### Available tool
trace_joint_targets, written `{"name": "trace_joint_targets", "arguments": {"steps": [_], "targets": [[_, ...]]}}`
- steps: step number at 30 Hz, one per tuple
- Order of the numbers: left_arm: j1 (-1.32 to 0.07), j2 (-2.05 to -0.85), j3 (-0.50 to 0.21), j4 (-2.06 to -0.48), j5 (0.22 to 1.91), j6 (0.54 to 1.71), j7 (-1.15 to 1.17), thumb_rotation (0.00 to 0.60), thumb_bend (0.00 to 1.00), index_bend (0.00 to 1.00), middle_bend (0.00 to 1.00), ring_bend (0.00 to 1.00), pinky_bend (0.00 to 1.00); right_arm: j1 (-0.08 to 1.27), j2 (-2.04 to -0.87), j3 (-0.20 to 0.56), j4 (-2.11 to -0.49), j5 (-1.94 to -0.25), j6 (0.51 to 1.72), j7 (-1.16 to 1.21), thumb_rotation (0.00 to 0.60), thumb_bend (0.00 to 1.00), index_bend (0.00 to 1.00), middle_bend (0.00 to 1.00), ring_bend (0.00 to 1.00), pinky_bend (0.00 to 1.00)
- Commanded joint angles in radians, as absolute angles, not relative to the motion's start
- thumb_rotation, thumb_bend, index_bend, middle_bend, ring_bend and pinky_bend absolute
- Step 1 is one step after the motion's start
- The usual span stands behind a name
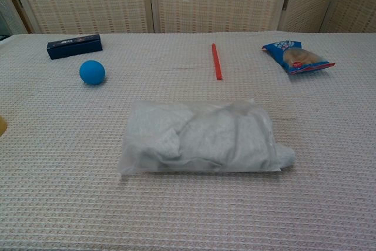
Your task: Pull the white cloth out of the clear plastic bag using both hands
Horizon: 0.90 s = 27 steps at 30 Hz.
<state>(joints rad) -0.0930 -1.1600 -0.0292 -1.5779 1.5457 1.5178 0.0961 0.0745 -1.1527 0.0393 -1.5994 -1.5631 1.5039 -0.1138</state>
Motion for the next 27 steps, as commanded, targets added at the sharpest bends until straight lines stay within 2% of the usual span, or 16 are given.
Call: {"name": "trace_joint_targets", "arguments": {"steps": [1,10,13,14,16,18,21,24,27], "targets": [[-0.095,-1.162,-0.028,-1.578,1.547,1.514,0.095,0.6,0.12,0.16,0.21,0.09,0.25,0.076,-1.154,0.04,-1.596,-1.563,1.502,-0.117,0.6,0.13,0.0,0.0,0.0,0.0],[-0.1,-1.16,-0.001,-1.597,1.575,1.492,0.09,0.6,0.12,0.16,0.21,0.09,0.25,0.072,-1.148,0.031,-1.601,-1.581,1.51,-0.109,0.6,0.13,0.0,0.0,0.0,0.0],[-0.1,-1.169,0.001,-1.599,1.596,1.505,0.078,0.6,0.12,0.18,0.22,0.11,0.3,0.071,-1.149,0.029,-1.6,-1.581,1.509,-0.112,0.6,0.13,0.0,0.0,0.0,0.0],[-0.1,-1.173,0.002,-1.598,1.604,1.511,0.074,0.6,0.12,0.19,0.25,0.14,0.34,0.071,-1.149,0.029,-1.599,-1.58,1.509,-0.112,0.6,0.13,0.0,0.0,0.0,0.0],[-0.097,-1.191,0.009,-1.595,1.626,1.524,0.053,0.6,0.13,0.24,0.33,0.22,0.44,0.069,-1.148,0.029,-1.6,-1.577,1.51,-0.113,0.6,0.13,0.0,0.0,0.0,0.0],[-0.092,-1.216,0.031,-1.602,1.645,1.523,0.003,0.6,0.15,0.3,0.47,0.37,0.58,0.068,-1.151,0.03,-1.599,-1.575,1.512,-0.117,0.6,0.14,0.0,0.0,0.0,0.0],[-0.093,-1.26,0.062,-1.625,1.668,1.498,-0.054,0.6,0.18,0.39,0.76,0.63,0.79,0.072,-1.163,0.029,-1.599,-1.587,1.51,-0.134,0.6,0.13,0.0,0.0,0.0,0.0],[-0.107,-1.28,0.072,-1.629,1.682,1.47,-0.041,0.6,0.19,0.44,0.92,0.76,0.89,0.076,-1.171,0.027,-1.596,-1.588,1.504,-0.142,0.6,0.13,0.0,0.0,0.0,0.0],[-0.125,-1.3,0.072,-1.637,1.682,1.437,-0.037,0.6,0.19,0.46,0.99,0.88,0.97,0.081,-1.176,0.03,-1.593,-1.581,1.494,-0.147,0.6,0.13,0.0,0.0,0.0,0.0]]}}
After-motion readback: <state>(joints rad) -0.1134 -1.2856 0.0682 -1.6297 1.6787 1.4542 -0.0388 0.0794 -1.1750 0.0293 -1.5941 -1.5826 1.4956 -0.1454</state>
